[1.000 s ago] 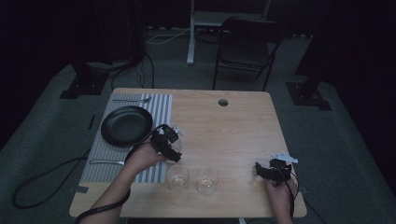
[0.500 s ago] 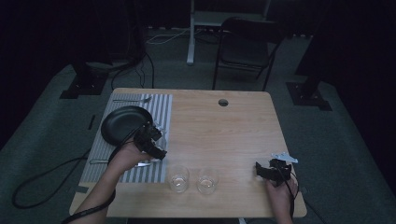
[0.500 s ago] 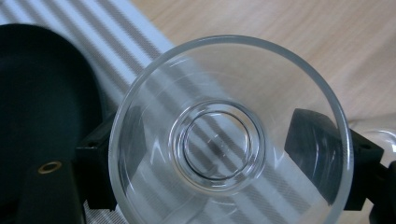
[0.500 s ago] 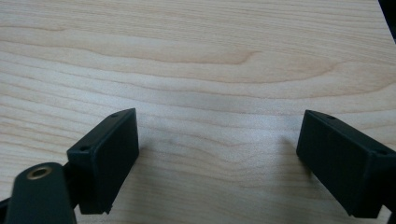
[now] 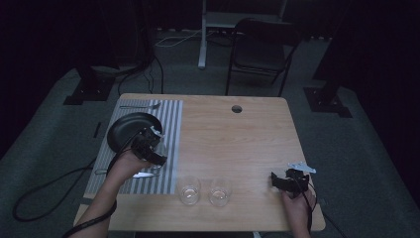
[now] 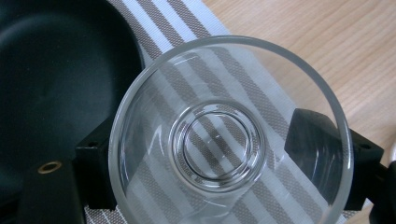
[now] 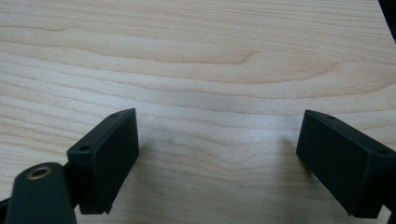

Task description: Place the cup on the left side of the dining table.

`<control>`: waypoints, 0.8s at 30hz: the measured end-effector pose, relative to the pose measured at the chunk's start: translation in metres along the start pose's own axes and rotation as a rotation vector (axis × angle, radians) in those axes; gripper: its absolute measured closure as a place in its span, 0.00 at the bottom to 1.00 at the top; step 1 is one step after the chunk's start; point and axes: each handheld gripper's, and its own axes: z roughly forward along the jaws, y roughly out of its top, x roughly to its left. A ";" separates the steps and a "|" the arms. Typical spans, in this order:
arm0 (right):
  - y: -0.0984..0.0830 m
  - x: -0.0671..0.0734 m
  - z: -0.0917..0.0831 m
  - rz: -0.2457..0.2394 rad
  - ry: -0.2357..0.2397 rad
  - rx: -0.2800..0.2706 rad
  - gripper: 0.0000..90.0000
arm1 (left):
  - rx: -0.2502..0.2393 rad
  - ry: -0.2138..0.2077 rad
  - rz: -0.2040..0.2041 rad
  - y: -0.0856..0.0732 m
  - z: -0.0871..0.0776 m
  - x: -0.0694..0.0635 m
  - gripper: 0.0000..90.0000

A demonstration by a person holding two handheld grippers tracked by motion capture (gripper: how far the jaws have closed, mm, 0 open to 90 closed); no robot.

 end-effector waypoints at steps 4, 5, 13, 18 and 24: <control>0.000 0.000 0.000 0.000 0.000 0.000 0.14 | -0.005 0.001 -0.006 0.000 0.002 0.004 0.20; 0.000 0.000 0.000 0.000 0.000 0.000 0.14 | -0.004 0.002 -0.007 0.000 0.003 0.005 0.20; 0.000 0.000 0.000 0.000 0.000 0.000 0.14 | 0.024 0.003 -0.029 -0.002 0.012 0.012 0.20; 0.000 0.000 0.000 0.000 0.000 0.000 0.14 | 0.048 0.008 -0.029 -0.009 0.029 0.013 0.20; 0.000 0.000 0.000 0.001 -0.002 -0.001 0.15 | -0.036 -0.026 -0.087 -0.020 0.030 0.020 0.19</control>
